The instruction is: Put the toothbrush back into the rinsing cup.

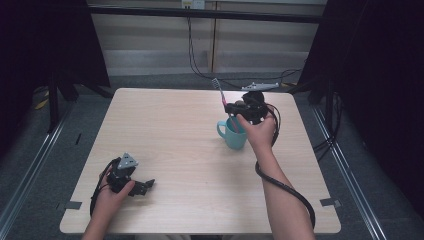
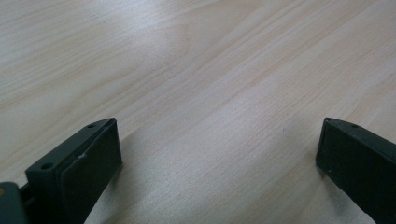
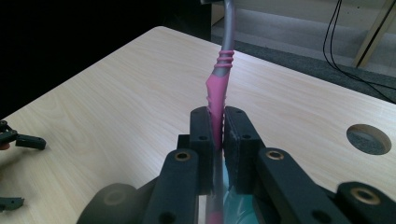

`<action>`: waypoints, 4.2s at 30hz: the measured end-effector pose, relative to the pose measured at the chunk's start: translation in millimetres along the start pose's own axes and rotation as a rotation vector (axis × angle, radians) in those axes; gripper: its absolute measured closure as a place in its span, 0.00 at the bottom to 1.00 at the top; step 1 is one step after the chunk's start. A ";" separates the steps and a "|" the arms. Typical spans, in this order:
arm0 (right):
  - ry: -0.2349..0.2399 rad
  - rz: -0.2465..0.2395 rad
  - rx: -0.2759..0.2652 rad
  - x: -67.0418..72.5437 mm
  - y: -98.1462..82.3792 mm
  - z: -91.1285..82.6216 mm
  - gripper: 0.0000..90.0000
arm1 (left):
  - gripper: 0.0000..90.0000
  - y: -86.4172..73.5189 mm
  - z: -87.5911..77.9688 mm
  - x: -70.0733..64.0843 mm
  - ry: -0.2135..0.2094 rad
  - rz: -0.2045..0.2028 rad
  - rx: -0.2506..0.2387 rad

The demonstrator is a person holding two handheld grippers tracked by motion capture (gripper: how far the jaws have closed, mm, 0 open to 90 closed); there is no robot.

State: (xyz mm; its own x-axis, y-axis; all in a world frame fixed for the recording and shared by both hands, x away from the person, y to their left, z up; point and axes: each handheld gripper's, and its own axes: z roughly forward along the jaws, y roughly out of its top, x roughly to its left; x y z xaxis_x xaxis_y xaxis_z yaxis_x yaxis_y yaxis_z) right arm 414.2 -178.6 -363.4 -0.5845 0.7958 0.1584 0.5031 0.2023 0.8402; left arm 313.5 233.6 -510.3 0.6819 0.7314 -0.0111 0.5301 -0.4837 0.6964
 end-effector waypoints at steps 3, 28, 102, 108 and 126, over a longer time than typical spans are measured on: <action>-0.006 0.004 -0.001 -2.3 -0.4 0.7 0.92 | 0.00 0.0 0.0 0.0 0.000 0.000 0.000; -0.052 0.024 -0.007 -19.8 -10.9 14.9 0.92 | 0.00 -0.1 0.0 -0.1 0.000 -0.001 -0.001; -0.104 -0.003 0.064 -20.3 -42.0 1.3 0.39 | 0.00 0.0 -0.2 -0.3 -0.001 0.004 0.002; -0.090 -0.030 0.082 -17.3 -41.2 -0.4 0.31 | 0.00 0.0 -0.2 -0.3 -0.001 0.004 0.002; -0.032 -0.046 0.097 -4.5 -48.5 -16.1 0.17 | 0.00 0.1 -0.2 -0.4 0.001 0.005 0.002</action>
State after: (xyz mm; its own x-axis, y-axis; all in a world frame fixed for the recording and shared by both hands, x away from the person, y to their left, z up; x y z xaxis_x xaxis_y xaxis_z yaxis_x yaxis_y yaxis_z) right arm 382.2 -201.2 -396.6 -0.5887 0.8018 0.1027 0.5364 0.2923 0.7917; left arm 313.2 233.4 -510.1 0.6839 0.7295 -0.0069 0.5278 -0.4882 0.6950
